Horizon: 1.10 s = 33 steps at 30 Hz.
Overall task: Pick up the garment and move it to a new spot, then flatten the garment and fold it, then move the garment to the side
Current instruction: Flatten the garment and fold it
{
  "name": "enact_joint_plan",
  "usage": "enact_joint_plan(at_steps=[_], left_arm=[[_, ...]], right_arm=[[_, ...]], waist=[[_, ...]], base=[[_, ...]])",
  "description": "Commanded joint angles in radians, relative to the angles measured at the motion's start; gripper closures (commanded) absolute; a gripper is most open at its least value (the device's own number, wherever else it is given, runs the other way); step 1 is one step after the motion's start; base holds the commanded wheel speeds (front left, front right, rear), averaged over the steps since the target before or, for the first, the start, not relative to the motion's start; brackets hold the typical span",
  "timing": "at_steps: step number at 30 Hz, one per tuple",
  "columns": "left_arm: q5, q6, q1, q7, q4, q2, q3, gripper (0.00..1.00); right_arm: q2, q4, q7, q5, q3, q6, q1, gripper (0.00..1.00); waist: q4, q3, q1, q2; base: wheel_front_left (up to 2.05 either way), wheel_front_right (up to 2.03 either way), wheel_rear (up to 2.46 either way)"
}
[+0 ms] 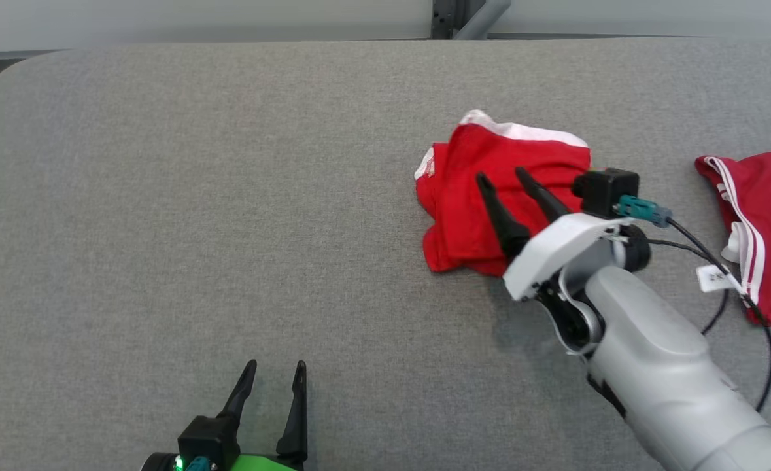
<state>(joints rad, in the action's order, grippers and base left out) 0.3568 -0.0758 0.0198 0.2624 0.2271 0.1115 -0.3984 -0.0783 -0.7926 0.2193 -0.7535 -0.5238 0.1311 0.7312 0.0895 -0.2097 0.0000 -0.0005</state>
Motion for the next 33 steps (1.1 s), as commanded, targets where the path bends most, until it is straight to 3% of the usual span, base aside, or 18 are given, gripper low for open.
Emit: enact_joint_plan(at_steps=[1,4,7,12,16,22,33], left_arm=[[0.001,-0.007,0.022,0.003,-0.009,0.012,0.016,0.00],[0.005,-0.012,0.043,0.003,-0.023,0.017,0.034,0.00],[-0.002,-0.013,0.061,0.003,-0.047,0.016,0.056,0.00],[-0.017,-0.010,0.071,0.003,-0.075,0.013,0.081,0.00],[-0.032,0.003,0.082,0.003,-0.099,0.004,0.116,0.00],[-0.061,0.021,0.109,0.003,-0.148,-0.025,0.193,0.00],[-0.121,0.089,0.128,0.003,-0.117,-0.053,0.272,0.00]], right_arm=[[-0.058,0.044,0.018,0.039,0.005,-0.001,-0.058,0.00],[-0.113,0.127,0.029,0.075,0.031,-0.001,-0.131,0.00],[-0.192,0.229,0.040,0.133,0.120,-0.001,-0.241,0.00],[-0.232,0.340,0.046,0.271,0.267,-0.001,-0.342,0.00],[-0.196,0.467,0.045,0.424,0.446,-0.001,-0.482,0.00],[-0.131,0.580,0.046,0.551,0.582,-0.001,-0.639,0.00],[-0.075,0.591,0.046,0.636,0.598,-0.001,-0.767,0.00]], waist=[[-0.038,0.036,0.0000,0.0005],[-0.062,0.055,0.0000,0.0005],[-0.085,0.074,0.0000,0.0005],[-0.100,0.089,0.0000,0.0005],[-0.105,0.111,0.0000,0.0005],[-0.102,0.150,0.0000,0.0005],[-0.079,0.186,0.0000,0.0005]], base=[[0.00,0.00,0.00],[0.00,0.00,0.00],[0.00,0.00,0.00],[0.00,0.00,0.00],[0.00,0.00,0.00],[0.00,0.00,0.00],[0.00,0.00,0.00]])
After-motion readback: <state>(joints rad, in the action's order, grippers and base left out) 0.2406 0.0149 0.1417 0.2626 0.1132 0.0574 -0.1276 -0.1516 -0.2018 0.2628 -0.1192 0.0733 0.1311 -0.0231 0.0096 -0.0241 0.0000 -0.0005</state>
